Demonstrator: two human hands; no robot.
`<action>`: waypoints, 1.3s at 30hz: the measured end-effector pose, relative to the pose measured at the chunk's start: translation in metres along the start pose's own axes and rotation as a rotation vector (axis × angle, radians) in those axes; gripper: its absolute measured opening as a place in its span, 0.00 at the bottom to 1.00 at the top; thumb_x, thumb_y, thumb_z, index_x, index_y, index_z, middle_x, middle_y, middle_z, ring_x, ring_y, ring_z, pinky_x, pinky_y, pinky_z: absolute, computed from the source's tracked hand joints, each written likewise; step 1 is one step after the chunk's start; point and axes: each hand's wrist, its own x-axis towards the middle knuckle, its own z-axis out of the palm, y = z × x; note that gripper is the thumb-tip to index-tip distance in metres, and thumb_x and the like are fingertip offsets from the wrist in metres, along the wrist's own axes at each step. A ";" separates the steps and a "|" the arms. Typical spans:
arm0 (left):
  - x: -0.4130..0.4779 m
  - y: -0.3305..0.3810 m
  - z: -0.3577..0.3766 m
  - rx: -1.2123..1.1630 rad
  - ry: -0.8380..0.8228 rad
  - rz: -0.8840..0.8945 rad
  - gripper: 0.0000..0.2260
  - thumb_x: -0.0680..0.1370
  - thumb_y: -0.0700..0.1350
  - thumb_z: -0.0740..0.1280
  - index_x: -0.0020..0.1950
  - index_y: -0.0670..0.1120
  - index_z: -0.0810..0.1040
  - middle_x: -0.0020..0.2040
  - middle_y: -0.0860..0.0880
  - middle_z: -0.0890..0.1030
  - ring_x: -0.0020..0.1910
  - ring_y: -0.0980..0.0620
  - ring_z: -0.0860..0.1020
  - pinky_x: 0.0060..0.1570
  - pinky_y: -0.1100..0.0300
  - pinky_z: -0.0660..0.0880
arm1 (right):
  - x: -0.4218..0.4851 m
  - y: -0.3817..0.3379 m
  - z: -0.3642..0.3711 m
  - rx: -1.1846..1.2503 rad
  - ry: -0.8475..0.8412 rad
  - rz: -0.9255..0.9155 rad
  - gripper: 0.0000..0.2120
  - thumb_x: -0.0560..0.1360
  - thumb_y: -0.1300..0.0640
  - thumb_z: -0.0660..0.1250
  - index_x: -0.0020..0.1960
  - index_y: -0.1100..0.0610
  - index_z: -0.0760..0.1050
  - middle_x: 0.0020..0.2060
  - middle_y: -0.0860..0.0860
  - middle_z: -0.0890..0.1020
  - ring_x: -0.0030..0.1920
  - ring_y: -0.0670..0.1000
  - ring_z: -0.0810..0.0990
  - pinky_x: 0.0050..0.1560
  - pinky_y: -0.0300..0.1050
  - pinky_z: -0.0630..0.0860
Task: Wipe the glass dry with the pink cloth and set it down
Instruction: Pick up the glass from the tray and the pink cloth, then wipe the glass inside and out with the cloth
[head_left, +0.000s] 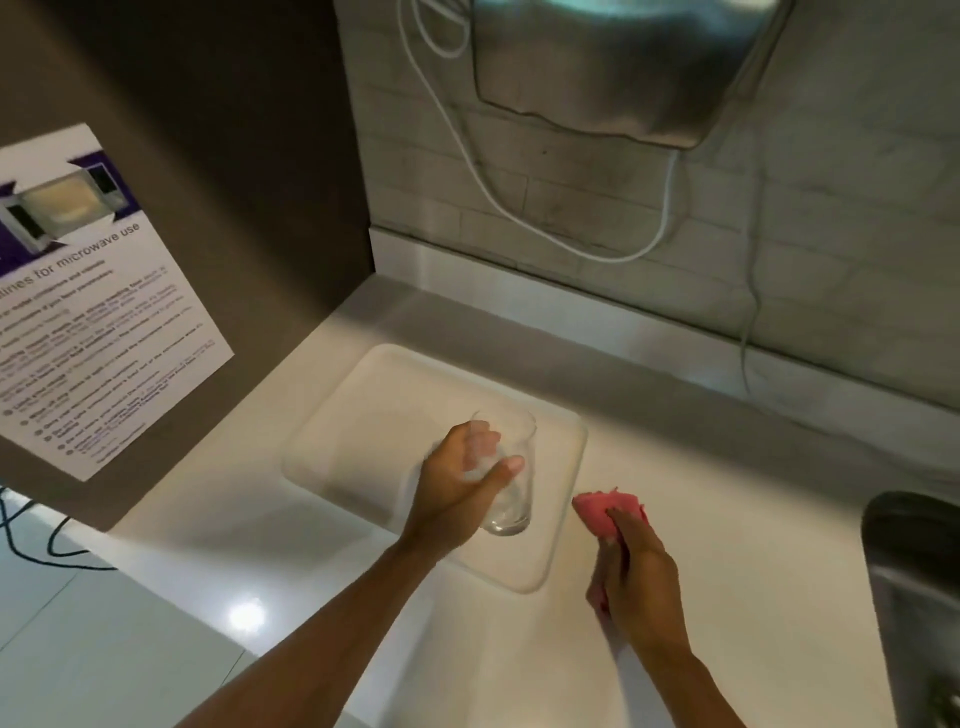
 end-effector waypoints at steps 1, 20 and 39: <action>0.007 0.001 0.003 -0.090 0.052 -0.072 0.23 0.73 0.57 0.77 0.62 0.45 0.83 0.57 0.48 0.88 0.57 0.48 0.86 0.59 0.55 0.82 | 0.002 -0.002 -0.005 0.036 -0.015 0.045 0.14 0.81 0.48 0.62 0.59 0.52 0.82 0.38 0.53 0.79 0.27 0.55 0.71 0.22 0.52 0.67; -0.030 0.021 -0.016 -0.660 -0.257 -0.405 0.26 0.75 0.67 0.67 0.65 0.55 0.86 0.60 0.41 0.87 0.61 0.42 0.85 0.65 0.41 0.80 | -0.052 -0.122 0.058 -0.253 -0.168 -0.397 0.17 0.82 0.45 0.58 0.70 0.36 0.66 0.69 0.38 0.67 0.64 0.32 0.69 0.55 0.20 0.65; -0.031 0.030 -0.042 -0.647 -0.153 -0.436 0.24 0.80 0.68 0.61 0.62 0.56 0.88 0.61 0.45 0.89 0.64 0.42 0.84 0.62 0.47 0.82 | -0.050 -0.132 0.073 -0.471 -0.451 -0.394 0.31 0.77 0.32 0.45 0.76 0.33 0.36 0.77 0.31 0.43 0.70 0.30 0.57 0.61 0.22 0.64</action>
